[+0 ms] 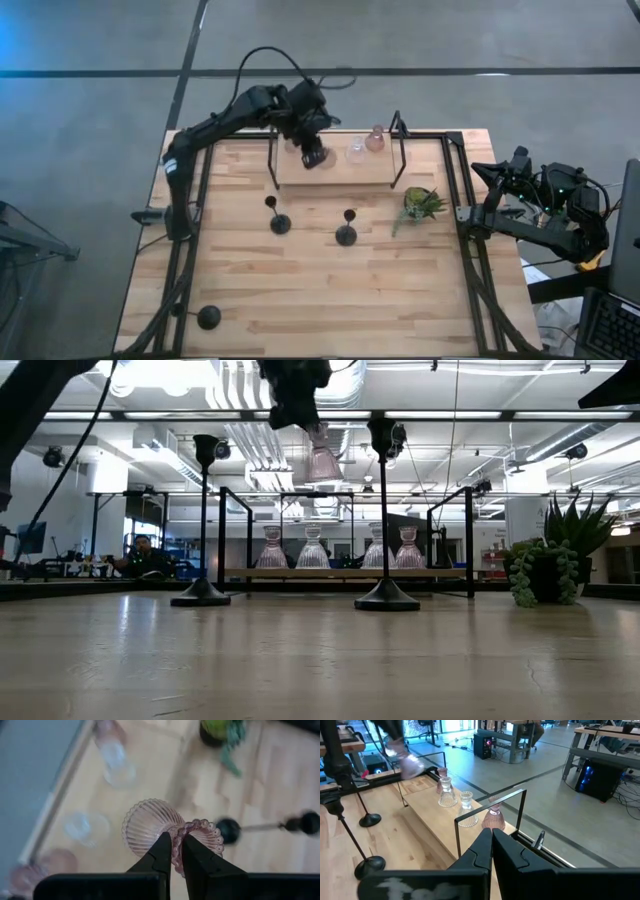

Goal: Pick & Place candle stick holders
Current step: Put the pink glass candle holder on the shelf

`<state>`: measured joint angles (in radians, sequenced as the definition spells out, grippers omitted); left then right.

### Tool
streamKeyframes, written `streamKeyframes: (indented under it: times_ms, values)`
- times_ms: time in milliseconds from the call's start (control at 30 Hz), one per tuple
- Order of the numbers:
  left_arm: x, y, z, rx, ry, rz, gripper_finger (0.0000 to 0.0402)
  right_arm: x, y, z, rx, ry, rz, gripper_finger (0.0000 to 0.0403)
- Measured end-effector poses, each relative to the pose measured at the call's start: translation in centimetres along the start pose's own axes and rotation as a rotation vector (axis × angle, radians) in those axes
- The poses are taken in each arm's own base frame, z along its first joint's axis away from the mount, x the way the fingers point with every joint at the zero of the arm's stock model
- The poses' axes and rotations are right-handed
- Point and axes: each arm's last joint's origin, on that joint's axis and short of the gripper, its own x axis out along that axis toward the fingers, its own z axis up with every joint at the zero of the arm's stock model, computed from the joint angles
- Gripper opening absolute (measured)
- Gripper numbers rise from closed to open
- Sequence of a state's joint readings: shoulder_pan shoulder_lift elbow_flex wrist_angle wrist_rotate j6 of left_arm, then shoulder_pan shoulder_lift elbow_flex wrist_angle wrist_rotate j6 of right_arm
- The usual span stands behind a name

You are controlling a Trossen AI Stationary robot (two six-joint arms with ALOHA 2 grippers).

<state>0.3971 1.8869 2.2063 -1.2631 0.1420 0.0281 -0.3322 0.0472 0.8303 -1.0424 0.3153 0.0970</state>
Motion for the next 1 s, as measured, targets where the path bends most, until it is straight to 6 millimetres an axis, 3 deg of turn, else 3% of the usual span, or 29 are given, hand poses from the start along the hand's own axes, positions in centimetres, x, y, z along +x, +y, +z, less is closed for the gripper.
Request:
streamKeyframes:
  times_ms: [133, 300, 633, 1000]
  values:
    - [0.5, 1.6, 1.2, 0.056, -0.065, 0.026, 0.0028, 0.0, 0.0, 0.0, 0.0, 0.0, 0.0, 0.0008]
    - [3.3, 3.6, 2.6, 0.1, -0.061, 0.062, 0.0028, 0.0, 0.0, 0.0, 0.0, 0.0, 0.0, 0.0008]
    - [7.5, 7.8, 2.5, 0.058, -0.019, 0.089, 0.0028, 0.0, 0.0, 0.0, 0.0, 0.0, 0.0, 0.0008]
    - [9.0, 7.9, 2.2, 0.043, 0.014, 0.041, 0.0028, 0.0, 0.0, 0.0, 0.0, 0.0, 0.0, 0.0008]
